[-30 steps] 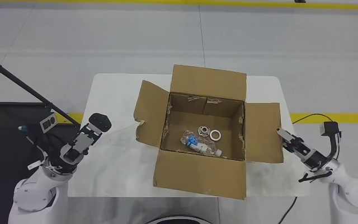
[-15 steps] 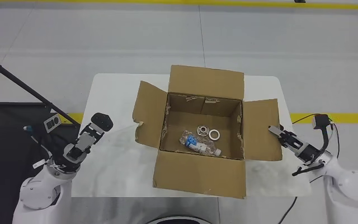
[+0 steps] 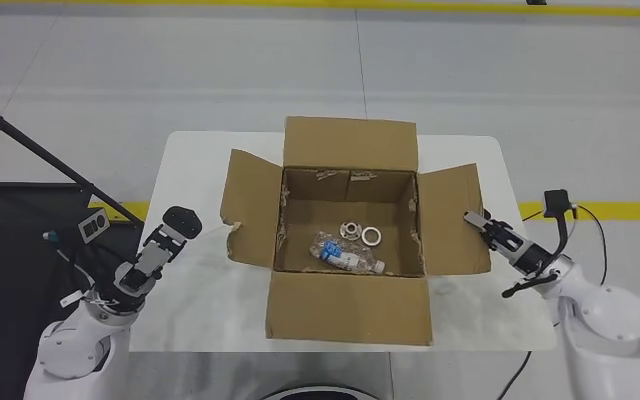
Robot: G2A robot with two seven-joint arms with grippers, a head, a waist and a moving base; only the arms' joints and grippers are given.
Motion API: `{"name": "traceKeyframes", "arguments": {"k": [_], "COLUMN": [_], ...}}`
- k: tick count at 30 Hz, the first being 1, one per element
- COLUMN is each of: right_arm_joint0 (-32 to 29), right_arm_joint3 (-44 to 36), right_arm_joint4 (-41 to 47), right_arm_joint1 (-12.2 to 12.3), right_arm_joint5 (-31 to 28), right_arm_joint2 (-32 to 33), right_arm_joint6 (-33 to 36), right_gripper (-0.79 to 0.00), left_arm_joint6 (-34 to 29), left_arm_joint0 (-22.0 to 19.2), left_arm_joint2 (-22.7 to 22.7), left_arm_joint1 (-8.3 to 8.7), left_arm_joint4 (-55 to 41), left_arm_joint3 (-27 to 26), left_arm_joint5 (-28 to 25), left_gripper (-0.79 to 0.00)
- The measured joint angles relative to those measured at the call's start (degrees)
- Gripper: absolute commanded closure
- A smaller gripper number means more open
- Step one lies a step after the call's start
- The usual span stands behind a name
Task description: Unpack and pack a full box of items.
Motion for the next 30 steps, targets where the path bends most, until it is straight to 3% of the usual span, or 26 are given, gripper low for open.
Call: {"name": "traceKeyframes", "arguments": {"k": [15,16,17,18,19,25,30], "right_arm_joint0": [1.84,1.84,1.85,1.82,1.74,-0.57,-2.98], "right_arm_joint3": [-0.56,-0.61,-0.67,-0.79,-0.92,-4.66,-13.38], "right_arm_joint4": [-0.54,-0.62,-0.72,-0.78,-0.79,-0.06,-2.84], "right_arm_joint1": [0.09,0.1,0.12,0.15,0.17,0.41,0.84], "right_arm_joint5": [2.87,2.95,3.0,3.05,3.1,2.25,1.41], "right_arm_joint2": [-4.17,-4.31,-4.4,-4.46,-4.42,-1.09,2.36], "right_arm_joint6": [-2.32,-2.43,-2.52,-2.64,-2.8,-5.16,-5.04], "right_gripper": [0.0,-0.031,-0.237,-0.668,-0.785,-0.785,-0.785], "left_arm_joint6": [-0.87,-0.97,-1.09,-1.28,-1.45,-2.45,-3.15], "left_arm_joint0": [-0.13,-0.1,-0.09,-0.08,-0.08,0.0,0.55], "left_arm_joint2": [1.07,1.09,1.11,1.14,1.16,1.18,0.46], "left_arm_joint1": [1.07,1.14,1.21,1.31,1.39,1.89,2.34], "left_arm_joint4": [-0.86,-0.97,-1.11,-1.3,-1.43,-2.39,-3.76], "left_arm_joint3": [1.12,1.18,1.27,1.42,1.55,2.29,2.58], "left_arm_joint5": [-1.04,-1.1,-1.2,-1.33,-1.42,-1.95,-2.71], "left_gripper": [-0.785,-0.785,-0.785,-0.785,-0.785,-0.785,-0.785]}}
